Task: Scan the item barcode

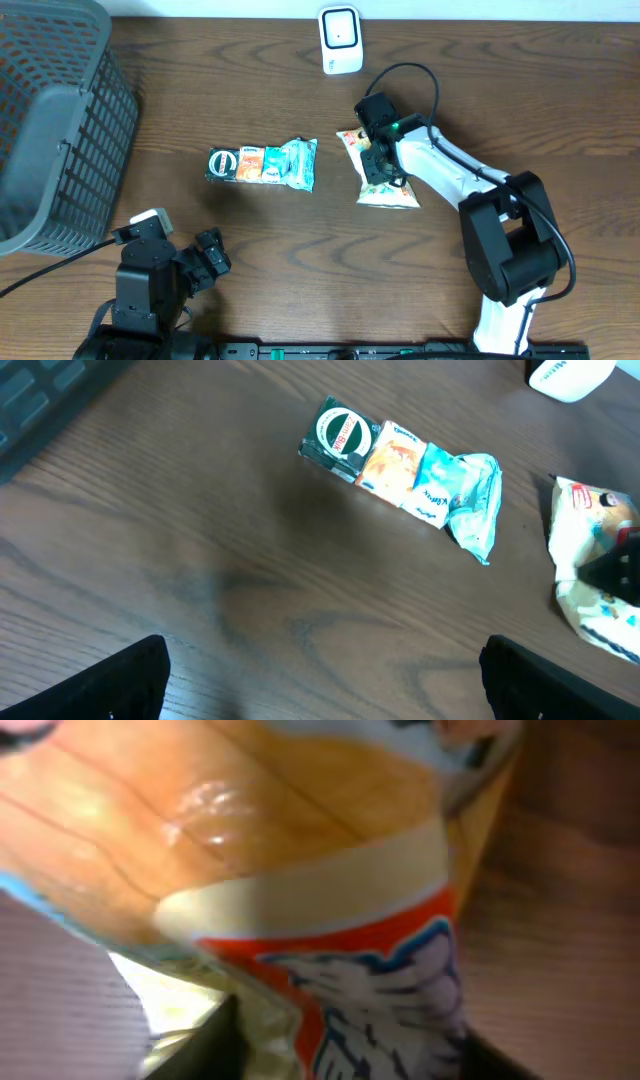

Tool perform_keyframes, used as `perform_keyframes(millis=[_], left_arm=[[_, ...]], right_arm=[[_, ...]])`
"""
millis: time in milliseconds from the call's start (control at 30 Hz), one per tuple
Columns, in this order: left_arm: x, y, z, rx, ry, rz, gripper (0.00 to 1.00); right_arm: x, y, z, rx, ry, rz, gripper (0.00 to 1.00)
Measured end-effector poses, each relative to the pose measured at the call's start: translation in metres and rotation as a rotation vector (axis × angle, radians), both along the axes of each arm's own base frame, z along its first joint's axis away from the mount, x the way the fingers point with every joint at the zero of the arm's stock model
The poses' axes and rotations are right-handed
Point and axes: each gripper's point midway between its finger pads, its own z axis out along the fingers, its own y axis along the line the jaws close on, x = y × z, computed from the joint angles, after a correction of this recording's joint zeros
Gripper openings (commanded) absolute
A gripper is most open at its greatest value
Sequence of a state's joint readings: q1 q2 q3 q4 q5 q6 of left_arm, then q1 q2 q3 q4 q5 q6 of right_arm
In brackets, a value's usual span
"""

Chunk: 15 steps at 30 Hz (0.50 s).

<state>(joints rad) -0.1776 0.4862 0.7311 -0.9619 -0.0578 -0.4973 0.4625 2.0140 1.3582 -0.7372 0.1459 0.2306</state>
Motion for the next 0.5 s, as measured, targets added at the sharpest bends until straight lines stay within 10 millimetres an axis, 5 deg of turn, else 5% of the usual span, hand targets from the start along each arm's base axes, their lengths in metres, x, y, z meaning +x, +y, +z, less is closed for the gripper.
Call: perform_keyframes(millis=[100,333,500], left_arm=[[0.0,0.0,0.0,0.0,0.0,0.0,0.97],[0.0,0.0,0.0,0.0,0.0,0.0,0.98],[0.0,0.0,0.0,0.0,0.0,0.0,0.97]], right_arm=[[0.0,0.001,0.004,0.006,-0.005,0.002,0.01],[0.009,0.009,0.022,0.027,-0.01,0.016,0.01],[0.04,0.025,0.057,0.079,-0.111,0.019,0.01]])
